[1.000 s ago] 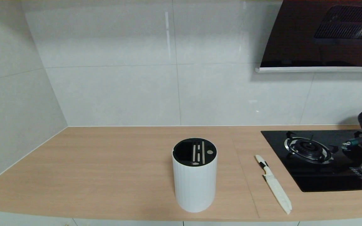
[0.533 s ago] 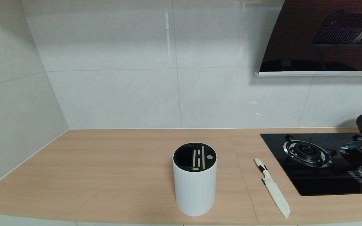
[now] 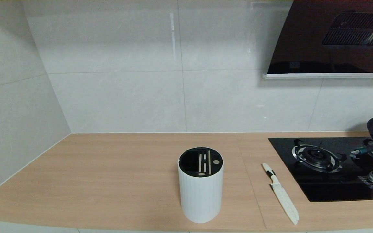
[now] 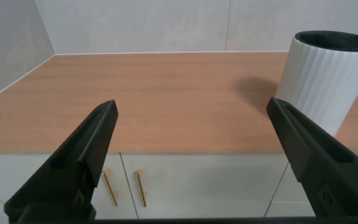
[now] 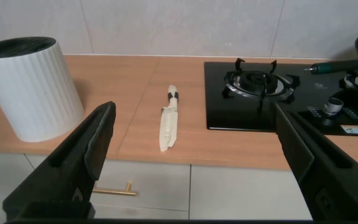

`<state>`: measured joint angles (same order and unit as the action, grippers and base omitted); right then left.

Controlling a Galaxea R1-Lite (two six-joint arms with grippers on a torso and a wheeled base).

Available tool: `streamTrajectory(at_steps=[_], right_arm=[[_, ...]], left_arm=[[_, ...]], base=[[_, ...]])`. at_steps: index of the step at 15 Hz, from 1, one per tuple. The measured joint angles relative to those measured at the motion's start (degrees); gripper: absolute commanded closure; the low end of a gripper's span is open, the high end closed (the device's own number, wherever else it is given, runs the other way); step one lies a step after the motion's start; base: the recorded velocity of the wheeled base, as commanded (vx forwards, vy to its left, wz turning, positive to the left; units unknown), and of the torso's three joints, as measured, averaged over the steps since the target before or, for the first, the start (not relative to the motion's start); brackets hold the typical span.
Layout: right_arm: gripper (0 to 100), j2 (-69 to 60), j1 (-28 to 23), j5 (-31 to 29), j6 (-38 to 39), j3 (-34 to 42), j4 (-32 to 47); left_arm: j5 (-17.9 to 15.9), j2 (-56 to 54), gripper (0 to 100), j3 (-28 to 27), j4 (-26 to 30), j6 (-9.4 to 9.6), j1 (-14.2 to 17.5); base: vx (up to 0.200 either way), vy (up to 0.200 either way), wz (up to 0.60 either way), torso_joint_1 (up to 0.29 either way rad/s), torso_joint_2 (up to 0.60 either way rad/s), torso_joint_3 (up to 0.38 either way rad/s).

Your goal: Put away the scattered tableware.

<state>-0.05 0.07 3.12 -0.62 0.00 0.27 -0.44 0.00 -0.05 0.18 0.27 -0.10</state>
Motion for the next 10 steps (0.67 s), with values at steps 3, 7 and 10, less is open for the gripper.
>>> streamTrajectory(at_steps=[3,7,10], right_arm=[[0,0.82,0.11,0.24,-0.79,-3.11,1.01],[0,13.24,1.07,4.1,0.3,-13.19,0.84],[0,29.43,1.66,8.14,0.8,-18.36,0.22]], left_arm=[[0.0,0.0,0,0.0,0.0,-0.02,0.0],[0.0,0.0,0,0.02,-0.02,-0.02,0.0],[0.0,0.0,0,0.02,0.0,-0.05,0.0]], base=[[0.0,0.0,0.0,0.0,0.0,0.0],[0.0,0.0,0.0,0.0,0.0,0.0],[0.0,0.0,0.0,0.0,0.0,0.0]])
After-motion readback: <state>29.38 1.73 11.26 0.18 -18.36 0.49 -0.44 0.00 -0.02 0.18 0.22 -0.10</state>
